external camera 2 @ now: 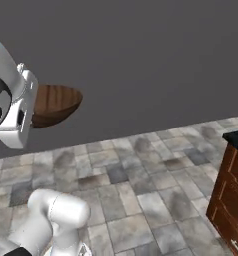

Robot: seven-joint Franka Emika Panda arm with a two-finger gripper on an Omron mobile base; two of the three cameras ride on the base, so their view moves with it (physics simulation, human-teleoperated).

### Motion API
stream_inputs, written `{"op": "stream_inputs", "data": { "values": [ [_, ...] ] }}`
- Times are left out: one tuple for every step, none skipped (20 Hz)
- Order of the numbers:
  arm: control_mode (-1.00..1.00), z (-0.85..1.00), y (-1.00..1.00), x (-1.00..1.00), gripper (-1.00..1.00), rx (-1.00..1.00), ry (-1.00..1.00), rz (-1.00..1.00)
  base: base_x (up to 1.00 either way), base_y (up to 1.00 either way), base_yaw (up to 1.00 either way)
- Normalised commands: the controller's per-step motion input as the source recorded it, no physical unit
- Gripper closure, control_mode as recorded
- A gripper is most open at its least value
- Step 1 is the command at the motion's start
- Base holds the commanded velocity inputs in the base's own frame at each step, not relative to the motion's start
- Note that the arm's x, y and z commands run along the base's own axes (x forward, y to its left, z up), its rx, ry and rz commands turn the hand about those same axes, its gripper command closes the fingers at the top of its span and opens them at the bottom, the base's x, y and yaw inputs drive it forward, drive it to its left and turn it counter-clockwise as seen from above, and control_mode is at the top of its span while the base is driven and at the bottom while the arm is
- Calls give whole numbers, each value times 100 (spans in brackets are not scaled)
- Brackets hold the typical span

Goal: Pick up the bowls from the cabinet and place each bowl in front of a stool on the dining counter.

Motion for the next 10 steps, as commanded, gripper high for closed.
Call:
{"op": "stream_inputs", "data": {
  "values": [
    [100,0,0,0,100,0,0,0,0,0,-100],
    [100,0,0,0,100,0,0,0,0,0,-100],
    [100,0,0,0,100,0,0,0,0,0,-100],
    [100,0,0,0,100,0,0,0,0,0,-100],
    [100,0,0,0,100,0,0,0,0,6,-100],
    [100,0,0,0,100,0,0,0,0,14,-100],
    [100,0,0,0,100,0,0,0,26,46,-90],
    [100,0,0,0,100,0,0,0,73,79,-74],
    [100,0,0,0,100,0,0,0,75,81,-73],
    [100,0,0,0,100,0,0,0,78,82,-73]
  ]
}}
